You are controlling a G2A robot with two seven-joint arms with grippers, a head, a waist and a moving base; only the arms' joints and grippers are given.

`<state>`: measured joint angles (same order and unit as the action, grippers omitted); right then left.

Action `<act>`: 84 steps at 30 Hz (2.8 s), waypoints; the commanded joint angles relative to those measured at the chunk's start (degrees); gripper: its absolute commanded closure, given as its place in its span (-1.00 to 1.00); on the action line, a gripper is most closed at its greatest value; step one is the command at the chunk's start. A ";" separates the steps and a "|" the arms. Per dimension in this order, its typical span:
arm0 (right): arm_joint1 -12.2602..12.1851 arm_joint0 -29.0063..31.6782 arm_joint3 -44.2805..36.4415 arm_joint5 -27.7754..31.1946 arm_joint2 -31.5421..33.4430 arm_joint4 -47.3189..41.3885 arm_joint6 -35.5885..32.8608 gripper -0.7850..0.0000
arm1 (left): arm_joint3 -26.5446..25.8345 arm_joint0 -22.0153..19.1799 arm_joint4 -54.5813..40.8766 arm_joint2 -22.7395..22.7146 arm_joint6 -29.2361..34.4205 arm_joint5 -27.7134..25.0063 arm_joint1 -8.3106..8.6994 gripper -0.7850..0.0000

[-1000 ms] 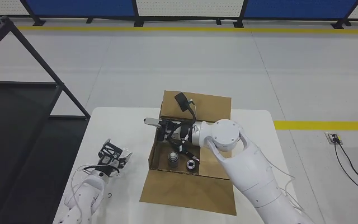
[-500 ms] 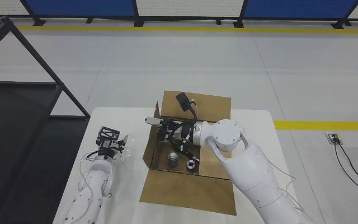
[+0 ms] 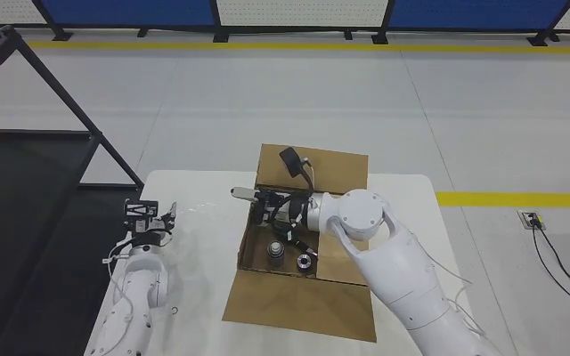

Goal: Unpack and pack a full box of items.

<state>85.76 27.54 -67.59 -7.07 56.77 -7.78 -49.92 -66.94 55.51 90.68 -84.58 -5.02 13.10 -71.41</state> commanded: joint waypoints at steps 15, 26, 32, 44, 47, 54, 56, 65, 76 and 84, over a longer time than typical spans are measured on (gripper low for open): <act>0.12 -0.64 0.73 0.26 -0.63 -0.29 -0.20 -1.00 | 1.17 2.85 -2.03 -4.56 0.60 1.91 0.35 -1.00; 0.34 -1.28 1.70 0.33 -1.21 -0.67 -0.16 -1.00 | 4.99 2.26 -2.48 -6.58 0.95 1.95 0.61 -1.00; 0.39 -1.40 1.98 0.49 -1.31 -0.84 -0.19 -1.00 | 6.88 1.70 -3.92 -7.86 1.86 2.68 0.67 -1.00; 0.46 -1.73 2.70 0.90 -1.42 -1.09 -0.32 -1.00 | 9.58 1.50 -5.82 -9.17 0.86 4.58 0.60 -1.00; 0.47 -1.81 2.84 1.00 -1.48 -1.04 -0.42 -1.00 | 7.45 2.38 -7.28 -9.36 -0.37 4.68 0.45 -1.00; 1.17 -2.60 2.99 -0.61 -3.69 -1.00 0.09 -1.00 | -4.68 8.99 -12.14 -10.98 -5.45 -0.73 0.40 -1.00; 1.56 -3.15 3.27 -1.28 -4.55 -1.29 0.67 -1.00 | -8.94 11.81 -12.87 -11.69 -7.34 -3.43 0.53 -1.00; 3.47 -5.64 5.43 -2.08 -7.38 -4.52 3.01 -1.00 | -24.40 24.50 -11.77 -14.99 -16.47 -20.65 1.62 -1.00; 6.86 -10.52 13.43 -0.38 -12.23 -8.16 2.63 -1.00 | -34.59 32.88 -9.49 -18.07 -19.70 -36.76 2.88 -1.00; 8.90 -13.04 19.18 1.75 -13.87 -9.80 2.47 -1.00 | -37.36 32.63 -10.14 -15.21 -17.89 -39.53 2.98 -1.00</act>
<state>94.50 14.69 -48.91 -5.52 42.96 -17.45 -47.45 -104.14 88.31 80.50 -100.15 -23.31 -26.85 -68.41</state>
